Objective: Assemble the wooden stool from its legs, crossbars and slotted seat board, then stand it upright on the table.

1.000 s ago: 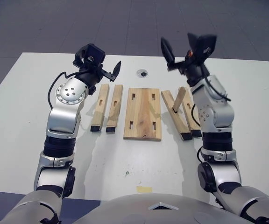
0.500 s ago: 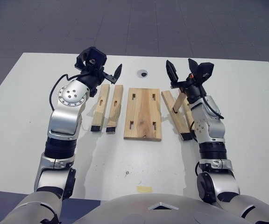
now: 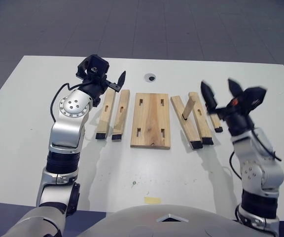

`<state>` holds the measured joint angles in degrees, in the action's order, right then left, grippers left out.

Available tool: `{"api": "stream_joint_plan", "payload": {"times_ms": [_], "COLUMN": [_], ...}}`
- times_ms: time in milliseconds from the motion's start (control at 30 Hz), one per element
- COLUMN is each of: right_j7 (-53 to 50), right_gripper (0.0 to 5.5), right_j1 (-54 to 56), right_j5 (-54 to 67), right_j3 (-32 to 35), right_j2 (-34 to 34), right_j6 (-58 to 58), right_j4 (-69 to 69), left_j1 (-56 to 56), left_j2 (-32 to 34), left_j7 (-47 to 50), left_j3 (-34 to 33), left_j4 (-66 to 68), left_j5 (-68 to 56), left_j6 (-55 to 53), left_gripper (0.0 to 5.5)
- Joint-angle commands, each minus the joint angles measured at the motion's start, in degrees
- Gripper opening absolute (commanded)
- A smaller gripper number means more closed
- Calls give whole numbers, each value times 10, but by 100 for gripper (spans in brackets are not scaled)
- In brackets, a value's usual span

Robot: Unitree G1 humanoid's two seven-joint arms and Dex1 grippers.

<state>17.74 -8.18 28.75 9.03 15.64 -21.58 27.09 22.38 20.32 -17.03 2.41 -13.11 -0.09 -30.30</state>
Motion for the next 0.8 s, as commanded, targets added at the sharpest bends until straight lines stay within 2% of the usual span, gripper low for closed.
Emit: {"api": "stream_joint_plan", "payload": {"times_ms": [33,233,567,667,800], "right_j7": [11,-15,-32,-32,-40], "right_gripper": [539,539,539,539,478], "right_j1": [-46,-42,-33,-37,-27], "right_j5": [-67,-60,-86,-103,-113], "right_j3": [-66,-76,-83,-103,-100], "right_j2": [12,-28,-9,12,9], "right_j6": [9,-38,-123,-170,-179], "right_j4": [-32,-91,-99,-85,-81], "left_j1": [-3,-5,1,2,0], "left_j2": [6,9,11,11,7], "left_j7": [-3,-7,-3,-3,1], "left_j3": [-4,2,-4,-3,-2], "left_j4": [-4,-4,3,5,3], "left_j5": [2,2,5,6,7], "left_j6": [-11,-14,-10,-8,-8], "left_gripper": [540,540,540,540,540]}}
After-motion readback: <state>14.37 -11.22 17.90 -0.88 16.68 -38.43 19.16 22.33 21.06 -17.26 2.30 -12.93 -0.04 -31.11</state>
